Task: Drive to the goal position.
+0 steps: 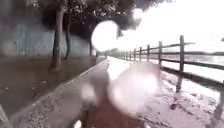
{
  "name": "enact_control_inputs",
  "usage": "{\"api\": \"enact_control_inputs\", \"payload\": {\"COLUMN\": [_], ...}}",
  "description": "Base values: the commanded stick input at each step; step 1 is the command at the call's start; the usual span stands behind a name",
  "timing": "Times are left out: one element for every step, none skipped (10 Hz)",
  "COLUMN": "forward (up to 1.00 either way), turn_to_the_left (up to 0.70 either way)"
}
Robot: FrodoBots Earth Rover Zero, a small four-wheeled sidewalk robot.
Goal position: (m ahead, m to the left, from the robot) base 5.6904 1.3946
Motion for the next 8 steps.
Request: {"api": "enact_control_inputs", "payload": {"forward": [0.7, 0.7, 0.7, 0.7, 0.7, 0.7, 0.7, 0.7], "turn_to_the_left": [-0.04, -0.26, -0.1, 0.0, 0.0, 0.0, 0.0, 0.0]}}
